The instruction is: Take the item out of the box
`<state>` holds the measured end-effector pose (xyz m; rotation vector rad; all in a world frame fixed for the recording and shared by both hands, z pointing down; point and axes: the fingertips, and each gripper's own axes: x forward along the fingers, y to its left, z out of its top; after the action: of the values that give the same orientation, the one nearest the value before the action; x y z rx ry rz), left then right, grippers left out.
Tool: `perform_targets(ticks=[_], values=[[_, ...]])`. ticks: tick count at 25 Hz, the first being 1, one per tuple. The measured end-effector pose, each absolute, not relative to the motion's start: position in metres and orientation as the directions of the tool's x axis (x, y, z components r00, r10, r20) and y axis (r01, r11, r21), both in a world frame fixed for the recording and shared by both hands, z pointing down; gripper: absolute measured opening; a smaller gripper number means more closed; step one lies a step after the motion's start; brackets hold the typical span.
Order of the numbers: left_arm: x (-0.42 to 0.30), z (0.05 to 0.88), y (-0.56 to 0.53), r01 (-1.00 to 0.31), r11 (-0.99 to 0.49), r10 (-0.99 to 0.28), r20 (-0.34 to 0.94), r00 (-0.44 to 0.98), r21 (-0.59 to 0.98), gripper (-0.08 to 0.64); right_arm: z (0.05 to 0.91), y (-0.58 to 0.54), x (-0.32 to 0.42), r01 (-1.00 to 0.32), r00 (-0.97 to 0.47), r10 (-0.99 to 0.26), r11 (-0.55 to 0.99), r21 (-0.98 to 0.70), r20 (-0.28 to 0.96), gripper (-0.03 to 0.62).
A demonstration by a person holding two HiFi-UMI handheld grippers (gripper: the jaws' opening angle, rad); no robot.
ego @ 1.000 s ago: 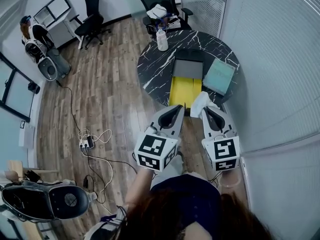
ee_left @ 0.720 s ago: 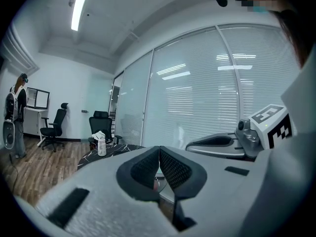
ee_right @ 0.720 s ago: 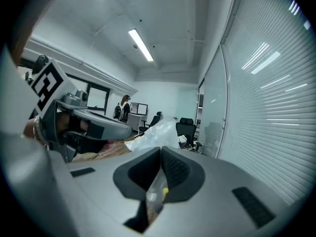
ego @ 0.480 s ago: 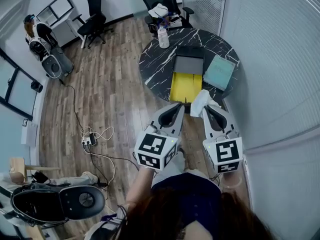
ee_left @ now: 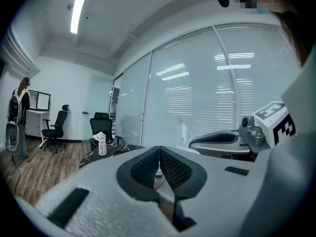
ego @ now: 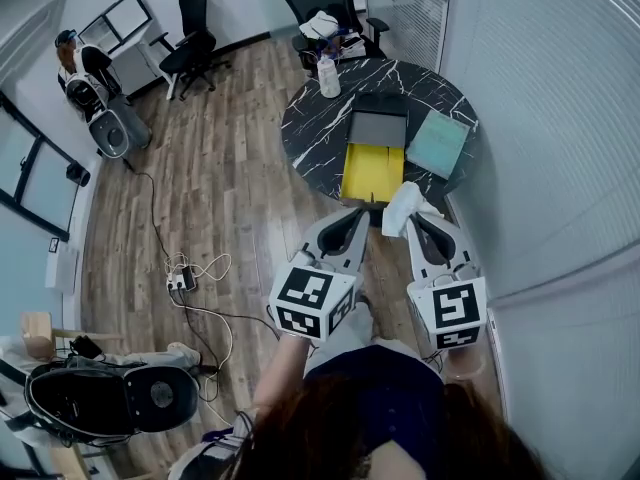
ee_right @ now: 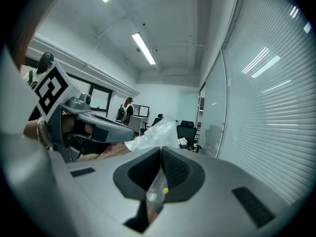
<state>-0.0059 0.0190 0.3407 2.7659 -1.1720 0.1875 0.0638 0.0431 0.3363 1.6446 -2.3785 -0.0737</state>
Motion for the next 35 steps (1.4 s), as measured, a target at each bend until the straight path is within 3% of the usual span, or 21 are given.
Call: perform_targets(ticks=[35], values=[[-0.002,0.349,0.059,-0.737,-0.673,-0.716,0.196,0.671,0.064,0.028,0.345,0.083,0.075,-0.921,-0.342,-0.923,0.367,0.133,0.176,0.028]])
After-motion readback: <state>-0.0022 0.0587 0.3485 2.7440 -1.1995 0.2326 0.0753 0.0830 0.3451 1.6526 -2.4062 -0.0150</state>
